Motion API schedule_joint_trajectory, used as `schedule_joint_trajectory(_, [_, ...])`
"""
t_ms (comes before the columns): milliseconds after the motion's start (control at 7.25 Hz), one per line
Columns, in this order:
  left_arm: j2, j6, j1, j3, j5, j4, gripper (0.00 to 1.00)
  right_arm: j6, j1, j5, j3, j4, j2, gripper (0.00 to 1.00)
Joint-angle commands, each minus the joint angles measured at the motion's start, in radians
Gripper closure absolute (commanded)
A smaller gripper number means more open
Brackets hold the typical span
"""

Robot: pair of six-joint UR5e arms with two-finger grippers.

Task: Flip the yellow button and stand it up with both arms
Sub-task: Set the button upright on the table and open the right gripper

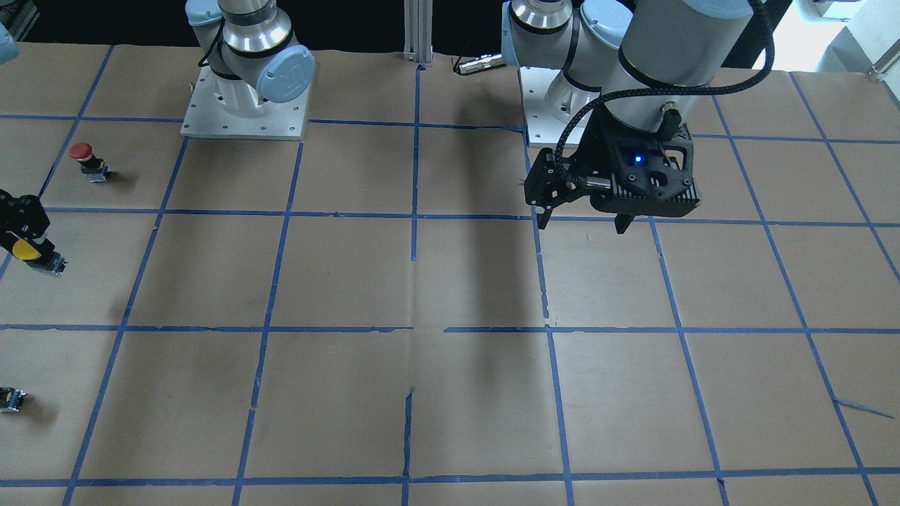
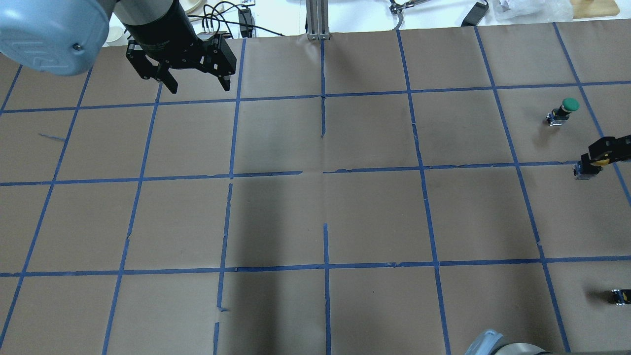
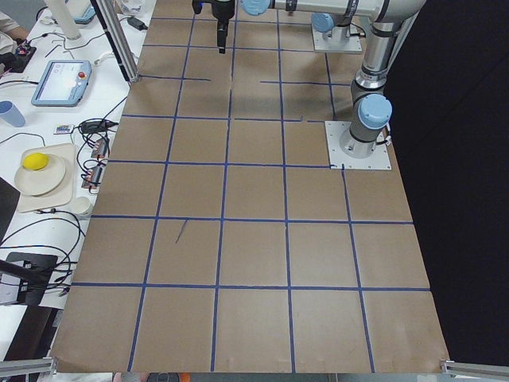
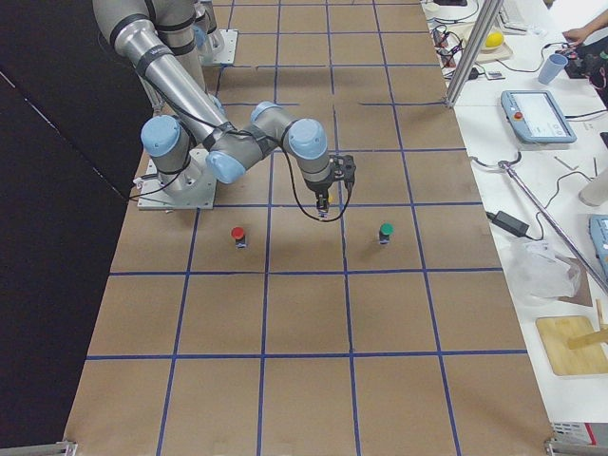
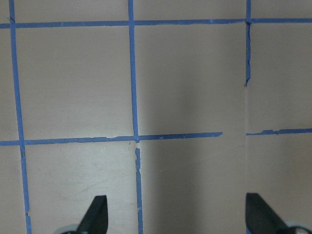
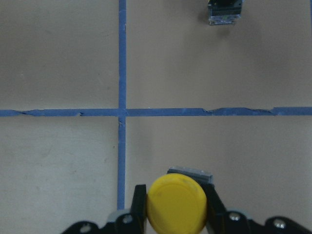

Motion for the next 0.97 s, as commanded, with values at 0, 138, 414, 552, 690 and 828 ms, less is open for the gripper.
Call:
schedule_joint_trajectory(0, [0.031, 0.004, -0.004, -0.050, 0.004, -0.002, 0.00, -0.080, -0.061, 0.043, -0.001, -0.018, 0.071, 0.82])
schedule_joint_trajectory(138, [0.037, 0.004, 0.002, -0.054, 0.004, -0.002, 0.00, -0.080, -0.061, 0.047, -0.001, -0.026, 0.087, 0.82])
schedule_joint_trajectory(414, [0.039, 0.004, 0.004, -0.055, 0.004, -0.002, 0.00, -0.082, -0.061, 0.047, -0.002, -0.073, 0.137, 0.82])
schedule_joint_trajectory(552, [0.039, 0.004, 0.004, -0.055, 0.004, -0.002, 0.00, -0.080, -0.061, 0.042, -0.001, -0.108, 0.159, 0.82])
schedule_joint_trajectory(690, [0.038, 0.004, 0.004, -0.055, 0.004, -0.002, 0.00, -0.079, -0.062, 0.042, -0.001, -0.099, 0.159, 0.82])
schedule_joint_trajectory(828, [0.039, 0.004, 0.004, -0.056, 0.004, -0.002, 0.00, -0.077, -0.062, 0.042, -0.001, -0.098, 0.159, 0.82])
